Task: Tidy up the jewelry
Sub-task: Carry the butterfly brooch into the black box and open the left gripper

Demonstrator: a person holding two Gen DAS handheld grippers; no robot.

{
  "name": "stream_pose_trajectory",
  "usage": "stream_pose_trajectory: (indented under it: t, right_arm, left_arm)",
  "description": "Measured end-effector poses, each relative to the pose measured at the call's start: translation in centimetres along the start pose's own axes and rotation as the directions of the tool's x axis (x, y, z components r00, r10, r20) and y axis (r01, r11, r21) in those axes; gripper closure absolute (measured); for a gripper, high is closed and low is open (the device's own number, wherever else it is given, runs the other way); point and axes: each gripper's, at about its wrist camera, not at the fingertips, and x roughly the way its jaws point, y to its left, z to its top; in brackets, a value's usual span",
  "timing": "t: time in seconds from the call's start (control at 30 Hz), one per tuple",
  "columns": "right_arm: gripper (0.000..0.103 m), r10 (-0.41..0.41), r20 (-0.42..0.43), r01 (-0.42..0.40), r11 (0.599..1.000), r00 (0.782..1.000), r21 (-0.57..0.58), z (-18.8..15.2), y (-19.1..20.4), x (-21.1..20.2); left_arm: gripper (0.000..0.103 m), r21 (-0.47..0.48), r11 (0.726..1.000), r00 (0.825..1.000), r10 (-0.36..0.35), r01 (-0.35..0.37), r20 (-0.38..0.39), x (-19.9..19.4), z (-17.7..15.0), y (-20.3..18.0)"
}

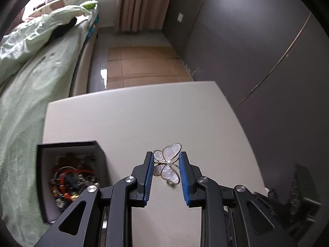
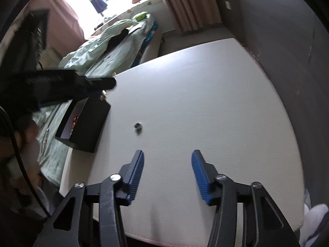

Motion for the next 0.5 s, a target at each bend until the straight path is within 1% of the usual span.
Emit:
stream_pose_trajectory:
  t: [0.1,0.17,0.2,0.33,0.43,0.5]
  right_arm:
    - [0.065,0.037,-0.016,-0.038,0.999,0.999,-0.019,0.2,0.7,0.7]
    - [0.065,0.069,-0.023,-0.069,0.997,0.997,-0.025,0.2,1.1,1.2]
    - [0.065,0.070,-0.027,-0.071,0.997,0.997,-0.031,0.3,1.5,1.4]
    - [0.066,0.048,-0.046,-0.052,0.996,0.998,-0.077,1.0,2.9,2.9]
    - [0.071,0.028,-0.060,-0.035,0.993,0.998,-0.109,1.7,3.6,3.8]
    - [0.072,0.016,-0.070,-0.025,0.992,0.997,-0.125,2.1,3.8,4.3]
  left_arm:
    - [0.077,-0.024,1.000,0.999,-0.002,0.003,0.036,-1.7,-0.3,1.4]
    - [0.077,-0.046,0.999,0.999,-0.005,0.007,0.049,-2.6,-0.6,2.4]
    - [0.077,-0.054,0.999,0.999,-0.002,0.005,0.053,-2.9,-0.7,2.9]
    - [0.077,-0.090,0.996,0.997,0.007,-0.001,0.074,-4.1,-1.1,5.3]
    - [0.077,-0.125,0.992,0.996,0.013,-0.002,0.087,-4.7,-1.6,7.1]
    - [0.077,-0.145,0.989,0.996,0.013,0.001,0.092,-4.9,-2.0,8.1]
